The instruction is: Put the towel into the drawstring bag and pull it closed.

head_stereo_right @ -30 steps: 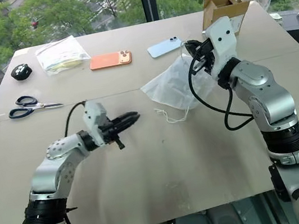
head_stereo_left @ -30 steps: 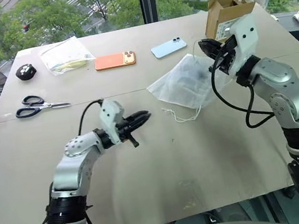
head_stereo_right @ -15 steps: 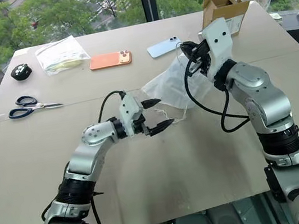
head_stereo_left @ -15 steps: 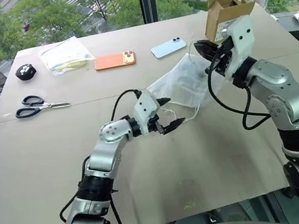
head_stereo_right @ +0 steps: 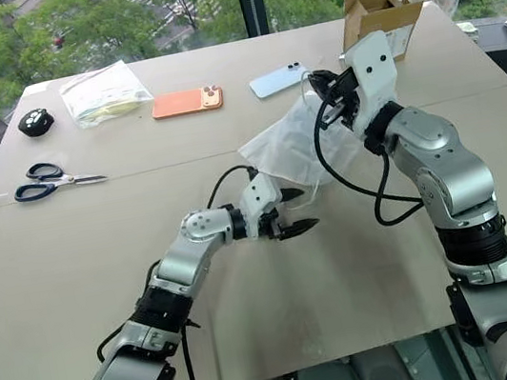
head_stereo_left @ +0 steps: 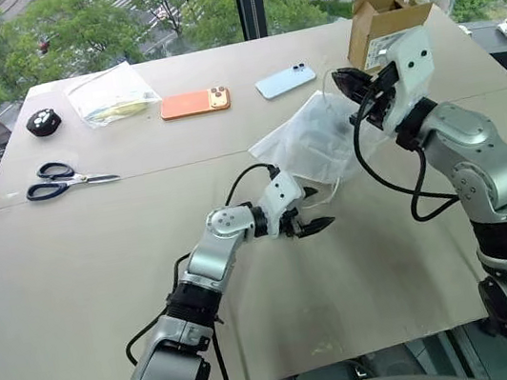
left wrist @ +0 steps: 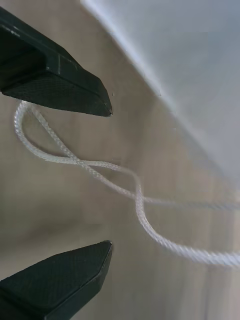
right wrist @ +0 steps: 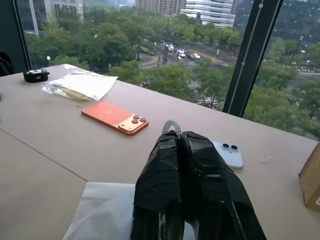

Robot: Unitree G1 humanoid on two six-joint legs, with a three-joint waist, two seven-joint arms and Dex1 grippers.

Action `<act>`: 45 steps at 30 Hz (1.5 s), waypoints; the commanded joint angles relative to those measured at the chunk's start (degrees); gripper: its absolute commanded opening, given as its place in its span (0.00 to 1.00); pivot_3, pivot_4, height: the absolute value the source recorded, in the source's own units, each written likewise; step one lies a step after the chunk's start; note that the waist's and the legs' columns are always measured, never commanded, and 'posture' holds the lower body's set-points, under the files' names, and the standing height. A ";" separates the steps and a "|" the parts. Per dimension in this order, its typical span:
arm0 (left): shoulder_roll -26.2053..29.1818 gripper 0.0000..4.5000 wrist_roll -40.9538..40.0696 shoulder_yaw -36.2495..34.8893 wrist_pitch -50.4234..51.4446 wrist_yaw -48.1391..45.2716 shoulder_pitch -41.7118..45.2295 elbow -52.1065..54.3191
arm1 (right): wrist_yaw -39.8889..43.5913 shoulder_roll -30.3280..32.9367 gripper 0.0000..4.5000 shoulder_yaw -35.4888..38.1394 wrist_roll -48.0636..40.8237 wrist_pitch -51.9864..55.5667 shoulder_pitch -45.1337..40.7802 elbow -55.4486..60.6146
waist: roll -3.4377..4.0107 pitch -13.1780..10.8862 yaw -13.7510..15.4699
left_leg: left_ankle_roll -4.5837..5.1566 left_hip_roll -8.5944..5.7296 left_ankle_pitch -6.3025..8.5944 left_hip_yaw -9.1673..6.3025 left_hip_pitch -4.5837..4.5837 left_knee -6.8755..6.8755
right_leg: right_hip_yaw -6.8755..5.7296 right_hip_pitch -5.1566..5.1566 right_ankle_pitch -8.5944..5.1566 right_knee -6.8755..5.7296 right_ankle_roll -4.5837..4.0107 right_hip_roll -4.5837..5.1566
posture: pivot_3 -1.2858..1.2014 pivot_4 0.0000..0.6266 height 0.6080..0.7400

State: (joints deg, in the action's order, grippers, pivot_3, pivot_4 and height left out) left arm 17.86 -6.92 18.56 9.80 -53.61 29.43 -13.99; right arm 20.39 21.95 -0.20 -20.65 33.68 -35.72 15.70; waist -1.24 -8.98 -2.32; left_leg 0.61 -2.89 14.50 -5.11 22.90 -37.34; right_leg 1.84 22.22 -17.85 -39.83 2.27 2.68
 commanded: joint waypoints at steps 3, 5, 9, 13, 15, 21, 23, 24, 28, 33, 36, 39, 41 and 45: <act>-0.25 0.31 0.29 -1.44 -2.81 1.26 -0.84 1.58 | -1.02 -0.13 0.00 1.48 0.49 -0.17 -0.40 3.21 | 0.00 0.00 0.02 | 0.00 0.00 0.00 0.00 0.00 0.00 | 0.01 0.00 0.00 -0.01 0.00 0.01 | 0.52 0.24 1.00; -0.40 0.10 0.43 -2.31 -4.01 2.66 -0.91 1.31 | -1.20 -0.13 0.00 1.54 0.55 -0.15 -0.37 3.25 | 0.00 0.00 0.03 | 0.00 0.00 0.00 0.00 0.00 0.00 | 0.02 0.00 0.00 0.00 0.00 0.01 | 0.52 0.24 1.00; -1.15 0.00 0.65 -3.98 -6.57 5.65 -0.65 1.19 | -1.45 -0.10 0.00 1.71 0.97 -0.51 -0.60 2.84 | 0.00 0.00 0.06 | 0.00 0.00 0.00 0.00 0.00 0.00 | 0.01 0.00 0.00 0.00 0.00 0.01 | 0.52 0.24 1.00; -1.60 0.00 2.46 -7.20 -12.22 11.93 -1.36 2.26 | -2.96 0.25 0.00 2.33 3.23 -1.87 -0.84 1.62 | 0.00 0.00 0.07 | 0.00 0.00 0.00 0.00 0.00 0.00 | 0.02 0.00 0.00 0.00 0.00 0.01 | 0.52 0.24 1.00; -1.58 0.00 3.95 -9.19 -15.57 16.20 -1.99 3.10 | -4.24 0.30 0.00 2.85 4.74 -2.61 -0.60 1.25 | 0.00 0.00 0.04 | -0.01 0.00 0.00 0.00 0.00 0.00 | 0.02 0.00 0.00 0.00 0.00 0.02 | 0.52 0.24 1.00; 2.78 0.00 18.63 -18.22 -23.41 39.33 -8.38 8.30 | -12.43 8.73 0.00 1.93 21.42 -7.01 3.15 -1.95 | -0.01 0.01 0.36 | -0.01 -0.01 0.00 0.03 0.00 0.00 | 0.06 0.02 0.00 0.00 0.00 0.03 | 0.52 0.24 1.00; 4.03 0.00 22.26 -20.01 -23.59 44.43 -9.71 9.73 | -14.51 10.73 0.00 1.48 25.49 -7.59 4.51 -2.53 | -0.01 0.01 0.55 | -0.01 -0.03 0.00 0.06 0.00 0.03 | 0.08 0.05 0.00 0.02 0.01 0.05 | 0.52 0.24 1.00; 4.34 0.00 23.70 -20.65 -23.24 46.52 -10.10 10.28 | -15.73 10.70 0.00 1.79 26.61 -7.49 4.97 -2.73 | -0.01 0.01 0.57 | -0.01 -0.03 0.00 0.08 0.00 0.05 | 0.10 0.06 0.00 0.01 0.01 0.05 | 0.52 0.24 1.00; 4.16 0.00 27.80 -22.65 -19.27 53.25 -10.54 11.05 | -20.27 7.02 0.00 4.96 27.79 -5.90 6.21 -3.88 | -0.03 0.03 0.61 | 0.00 -0.02 0.00 0.09 -0.01 0.02 | 0.11 0.05 0.02 -0.05 0.03 0.03 | 0.52 0.24 1.00; 3.45 0.00 29.00 -24.82 -13.51 58.42 -10.16 10.47 | -24.39 4.14 0.00 7.90 28.21 -5.84 8.01 -6.13 | -0.03 0.03 0.69 | -0.01 -0.02 0.00 0.12 -0.02 0.02 | 0.13 0.03 0.03 -0.03 0.05 0.03 | 0.52 0.24 1.00; 3.49 0.00 29.14 -27.30 -9.57 62.12 -10.11 9.88 | -29.52 0.22 0.00 12.96 26.74 -6.36 8.62 -7.05 | -0.03 0.03 0.68 | -0.01 -0.02 0.00 0.12 0.00 0.03 | 0.13 0.04 0.03 -0.03 0.05 0.02 | 0.52 0.24 1.00; 2.94 0.00 27.34 -30.64 -5.53 65.12 -9.86 8.23 | -34.25 -3.13 0.00 18.16 25.66 -6.88 8.86 -7.32 | -0.03 0.03 0.58 | -0.02 -0.01 0.00 0.13 -0.01 0.03 | 0.15 0.05 0.03 -0.05 0.05 0.01 | 0.52 0.24 1.00; 2.59 0.00 26.42 -32.08 -3.77 66.39 -9.79 7.99 | -36.58 -4.84 0.00 20.86 24.62 -6.69 8.77 -7.33 | -0.03 0.03 0.58 | -0.02 -0.01 -0.01 0.14 -0.01 0.03 | 0.15 0.06 0.03 -0.06 0.05 0.01 | 0.52 0.24 1.00; 2.32 0.00 25.00 -34.42 -1.11 69.15 -9.54 7.68 | -41.05 -7.25 0.00 25.49 23.09 -6.76 8.60 -7.21 | -0.03 0.03 0.58 | -0.02 -0.02 -0.01 0.13 -0.01 0.03 | 0.14 0.05 0.03 -0.06 0.05 0.01 | 0.52 0.24 1.00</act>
State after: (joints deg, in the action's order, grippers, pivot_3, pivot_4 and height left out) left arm 19.01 18.87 -9.85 6.29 11.53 19.66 -5.88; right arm -15.70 13.61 18.30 1.81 27.49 -26.75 7.74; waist -1.27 -8.95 -1.75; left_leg 0.59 -2.90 14.49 -4.99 22.89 -37.31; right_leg 1.98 22.27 -17.82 -39.90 2.32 2.69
